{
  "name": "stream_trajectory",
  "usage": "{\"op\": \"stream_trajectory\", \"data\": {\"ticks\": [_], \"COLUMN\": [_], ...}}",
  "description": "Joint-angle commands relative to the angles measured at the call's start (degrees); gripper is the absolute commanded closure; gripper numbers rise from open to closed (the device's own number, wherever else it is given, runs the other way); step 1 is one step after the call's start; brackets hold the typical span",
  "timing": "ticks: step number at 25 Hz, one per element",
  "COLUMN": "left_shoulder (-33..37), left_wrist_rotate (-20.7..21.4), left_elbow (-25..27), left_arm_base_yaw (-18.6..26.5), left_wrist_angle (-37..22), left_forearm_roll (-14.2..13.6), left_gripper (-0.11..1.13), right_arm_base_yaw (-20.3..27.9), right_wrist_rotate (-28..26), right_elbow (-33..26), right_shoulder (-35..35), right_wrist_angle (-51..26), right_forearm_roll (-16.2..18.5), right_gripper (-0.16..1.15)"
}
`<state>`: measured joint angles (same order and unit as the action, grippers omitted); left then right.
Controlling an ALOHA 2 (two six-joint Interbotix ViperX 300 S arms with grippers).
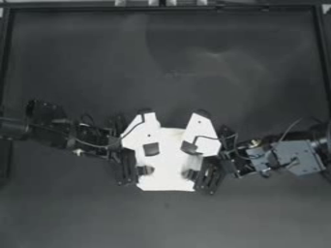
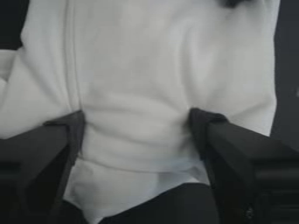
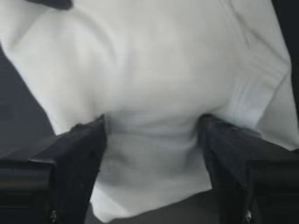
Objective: Fold shirt
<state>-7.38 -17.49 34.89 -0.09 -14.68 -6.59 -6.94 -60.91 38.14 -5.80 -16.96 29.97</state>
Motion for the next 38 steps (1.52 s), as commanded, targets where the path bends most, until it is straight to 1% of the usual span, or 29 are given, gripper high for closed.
{"op": "stream_trajectory", "data": {"ticks": [1,3,6,9,12,15,20,23,27,33,38], "left_shoulder": [4.1,5.4,7.3,9.1,10.5,11.7,11.6,11.0,9.3,4.1,0.9], "left_wrist_rotate": [0.4,0.4,0.4,0.4,0.4,0.4,0.4,0.3,0.1,0.5,0.8], "left_elbow": [-0.5,-0.8,-1.0,-1.0,-0.7,-0.2,2.0,3.9,5.6,6.6,7.9], "left_arm_base_yaw": [-0.1,0.6,1.7,2.9,3.7,4.7,5.9,6.6,7.1,7.1,7.6], "left_wrist_angle": [-0.4,-0.4,-0.3,0.4,2.3,4.8,12.7,16.8,22.6,30.5,35.7], "left_forearm_roll": [-0.2,-1.0,-2.8,-3.9,-4.8,-5.3,-5.7,-5.5,-5.4,-5.6,-5.8], "left_gripper": [0.02,0.02,0.02,0.02,0.02,0.02,0.02,0.02,0.02,0.02,0.02], "right_arm_base_yaw": [-0.6,-0.6,-0.4,-0.2,0.6,2.2,4.8,5.7,6.5,6.9,7.3], "right_wrist_rotate": [0.1,0.0,-1.5,-1.7,-1.8,-1.8,-1.6,-0.7,-0.6,-0.5,-0.4], "right_elbow": [-0.5,-0.4,-0.2,-0.1,0.8,2.1,4.5,5.2,5.6,5.5,6.1], "right_shoulder": [3.2,4.4,6.3,8.9,10.7,11.5,11.9,12.0,12.0,12.1,13.0], "right_wrist_angle": [-0.1,-0.3,-0.1,1.2,4.0,8.5,18.1,21.4,22.0,21.9,21.9], "right_forearm_roll": [1.1,2.4,5.3,7.5,9.5,10.3,10.2,10.6,11.9,13.9,13.9], "right_gripper": [0.06,0.06,0.06,0.06,0.06,0.06,0.06,0.06,0.06,0.06,0.06]}}
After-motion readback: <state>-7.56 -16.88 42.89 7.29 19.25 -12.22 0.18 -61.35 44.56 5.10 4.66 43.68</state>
